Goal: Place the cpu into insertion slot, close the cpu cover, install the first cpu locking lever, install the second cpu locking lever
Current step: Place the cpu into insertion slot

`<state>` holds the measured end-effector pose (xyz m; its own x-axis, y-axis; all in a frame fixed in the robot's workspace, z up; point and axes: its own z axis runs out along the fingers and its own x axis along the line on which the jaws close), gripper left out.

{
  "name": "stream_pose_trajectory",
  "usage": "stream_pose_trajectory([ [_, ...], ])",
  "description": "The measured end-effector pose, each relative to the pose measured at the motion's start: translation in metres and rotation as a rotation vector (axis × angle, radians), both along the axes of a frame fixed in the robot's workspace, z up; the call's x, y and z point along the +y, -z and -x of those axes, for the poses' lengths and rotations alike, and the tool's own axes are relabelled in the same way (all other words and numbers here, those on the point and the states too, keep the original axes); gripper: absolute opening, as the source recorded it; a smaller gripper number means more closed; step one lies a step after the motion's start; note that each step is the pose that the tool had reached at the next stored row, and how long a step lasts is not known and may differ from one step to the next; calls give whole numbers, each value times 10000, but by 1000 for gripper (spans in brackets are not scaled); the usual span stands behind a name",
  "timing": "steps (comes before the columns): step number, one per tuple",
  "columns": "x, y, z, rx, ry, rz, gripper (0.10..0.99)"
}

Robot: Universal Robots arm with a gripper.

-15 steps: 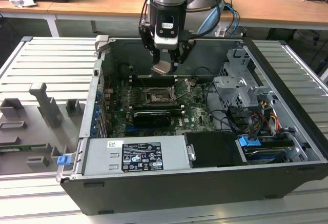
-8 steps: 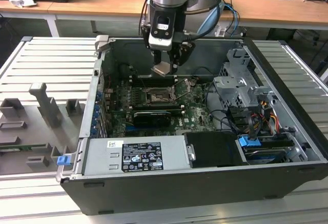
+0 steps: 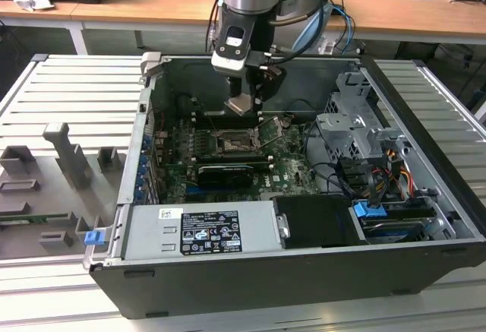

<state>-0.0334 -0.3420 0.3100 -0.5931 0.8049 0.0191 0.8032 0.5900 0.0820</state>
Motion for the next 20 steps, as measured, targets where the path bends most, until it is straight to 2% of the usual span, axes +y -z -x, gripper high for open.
stream_pose_trajectory([
  [11,0,32,0,0,1253,0,541],
  [20,0,66,0,0,2558,0,541],
])
